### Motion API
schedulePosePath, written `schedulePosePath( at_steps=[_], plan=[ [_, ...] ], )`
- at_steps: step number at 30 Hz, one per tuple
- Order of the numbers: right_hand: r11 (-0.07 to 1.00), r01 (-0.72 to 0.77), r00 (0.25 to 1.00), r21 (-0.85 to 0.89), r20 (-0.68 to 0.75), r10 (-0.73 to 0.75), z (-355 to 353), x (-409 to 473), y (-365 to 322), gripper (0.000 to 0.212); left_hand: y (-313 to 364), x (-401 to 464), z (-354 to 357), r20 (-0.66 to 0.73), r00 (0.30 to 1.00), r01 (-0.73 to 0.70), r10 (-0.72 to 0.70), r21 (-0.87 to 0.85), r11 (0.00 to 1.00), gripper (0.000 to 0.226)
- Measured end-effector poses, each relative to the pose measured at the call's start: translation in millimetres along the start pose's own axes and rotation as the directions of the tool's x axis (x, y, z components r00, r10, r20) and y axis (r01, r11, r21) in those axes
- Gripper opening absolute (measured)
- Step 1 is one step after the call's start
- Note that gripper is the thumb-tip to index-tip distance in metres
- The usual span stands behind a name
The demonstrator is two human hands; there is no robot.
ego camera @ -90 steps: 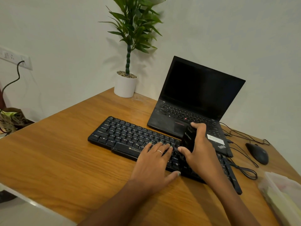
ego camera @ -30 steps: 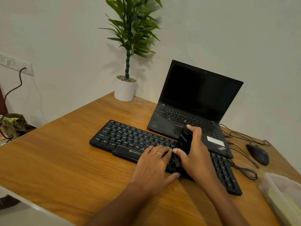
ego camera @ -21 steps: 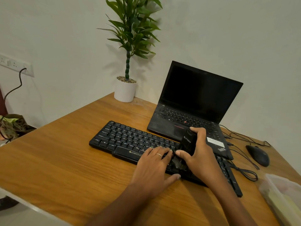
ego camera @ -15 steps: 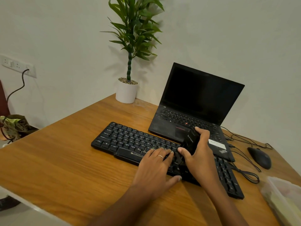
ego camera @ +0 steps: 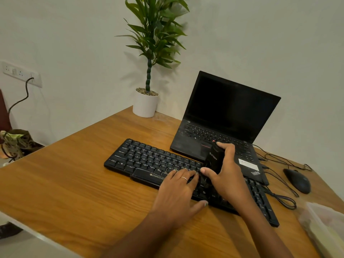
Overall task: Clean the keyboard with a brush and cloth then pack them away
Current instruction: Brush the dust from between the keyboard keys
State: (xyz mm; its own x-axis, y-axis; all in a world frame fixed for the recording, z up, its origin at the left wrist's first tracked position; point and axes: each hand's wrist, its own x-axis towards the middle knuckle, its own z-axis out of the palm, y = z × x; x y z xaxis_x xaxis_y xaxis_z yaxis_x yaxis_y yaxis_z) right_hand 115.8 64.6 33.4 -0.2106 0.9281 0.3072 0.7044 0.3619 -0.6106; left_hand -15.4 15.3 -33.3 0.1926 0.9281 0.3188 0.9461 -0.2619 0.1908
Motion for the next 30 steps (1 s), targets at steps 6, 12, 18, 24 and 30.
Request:
schedulePosePath(
  at_steps=[6,12,18,24,30],
  plan=[
    [1.0,-0.01,0.989,-0.003,-0.145,0.009,6.6,8.4,1.5,0.073,0.5,-0.2,1.2,-0.034,0.999,-0.013,0.013,-0.011,1.0,0.078],
    [0.999,-0.013,1.0,-0.039,0.007,0.014,1.7,13.6,-1.5,0.074,-2.2,0.3,3.8,-0.065,0.998,-0.014,0.014,-0.011,1.0,0.079],
    [0.997,-0.069,0.996,0.019,-0.054,0.07,-1.8,17.4,2.7,0.073,-1.1,-0.3,2.2,-0.06,0.998,-0.014,0.013,-0.025,1.0,0.077],
    [0.993,-0.109,0.991,-0.049,-0.085,0.105,-5.5,17.4,4.9,0.074,-1.7,-0.5,3.4,-0.075,0.997,-0.023,0.021,-0.019,1.0,0.082],
    [0.995,-0.096,0.995,0.037,0.0,0.096,-6.8,12.2,5.9,0.073,-1.9,1.2,6.0,-0.133,0.991,-0.031,0.028,-0.022,0.999,0.079]
  ],
)
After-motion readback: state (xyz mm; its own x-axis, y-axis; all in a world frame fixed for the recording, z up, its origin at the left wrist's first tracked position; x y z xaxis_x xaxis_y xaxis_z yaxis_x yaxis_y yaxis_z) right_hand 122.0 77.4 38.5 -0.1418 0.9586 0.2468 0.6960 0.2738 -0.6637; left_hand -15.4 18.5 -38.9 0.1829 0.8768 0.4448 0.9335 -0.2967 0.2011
